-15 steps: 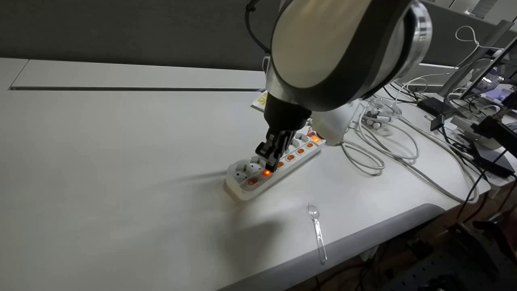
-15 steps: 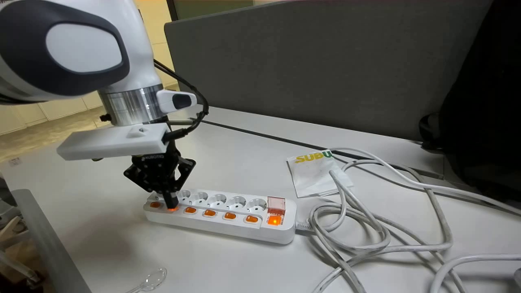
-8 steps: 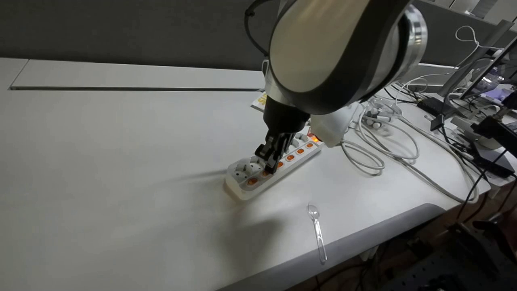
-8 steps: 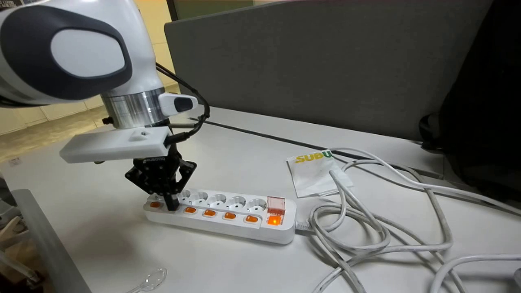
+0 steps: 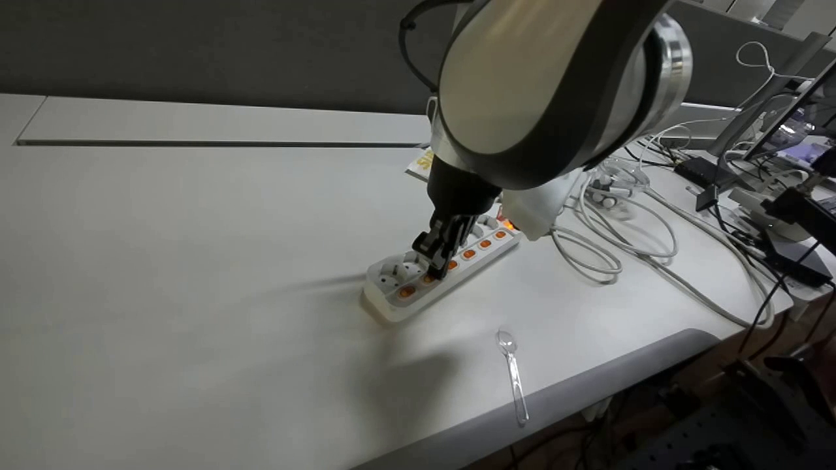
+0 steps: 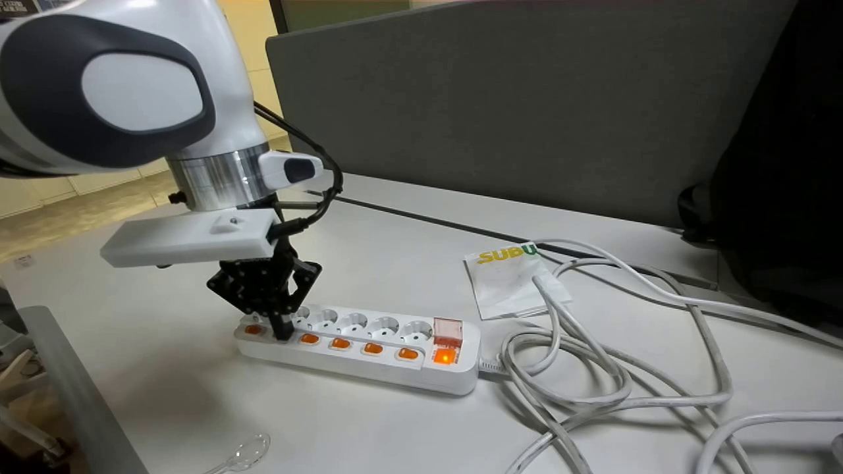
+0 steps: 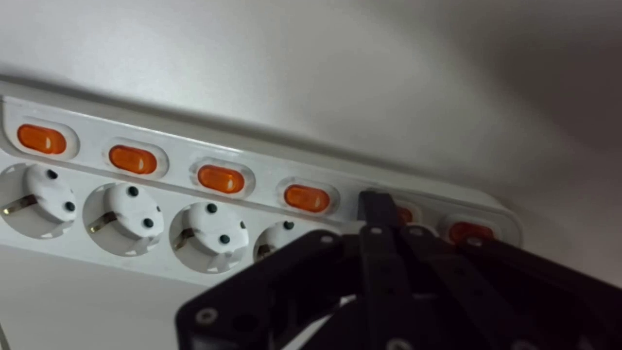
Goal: Turn off the second last switch to the left
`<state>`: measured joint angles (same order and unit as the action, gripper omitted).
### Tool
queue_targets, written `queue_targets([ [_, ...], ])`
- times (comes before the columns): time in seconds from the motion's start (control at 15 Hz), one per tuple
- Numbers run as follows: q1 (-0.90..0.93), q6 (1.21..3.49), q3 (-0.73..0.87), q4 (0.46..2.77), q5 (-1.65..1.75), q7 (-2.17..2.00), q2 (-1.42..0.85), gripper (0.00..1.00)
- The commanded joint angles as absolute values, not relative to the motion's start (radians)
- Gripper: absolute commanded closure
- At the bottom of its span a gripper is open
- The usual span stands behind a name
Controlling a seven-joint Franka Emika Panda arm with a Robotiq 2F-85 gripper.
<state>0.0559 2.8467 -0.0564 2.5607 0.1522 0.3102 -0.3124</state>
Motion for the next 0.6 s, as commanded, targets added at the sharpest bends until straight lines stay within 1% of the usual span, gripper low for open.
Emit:
queue_targets([
  [0.0, 0.018, 2.926, -0.067, 2.550, 0.121, 0.280, -0.404, 1.00],
  [0.13, 0.000, 2.929, -0.082, 2.555, 0.094, 0.290, -0.401, 1.00],
  [0.53, -0.048, 2.858, -0.150, 2.590, 0.013, 0.320, -0.296, 1.00],
])
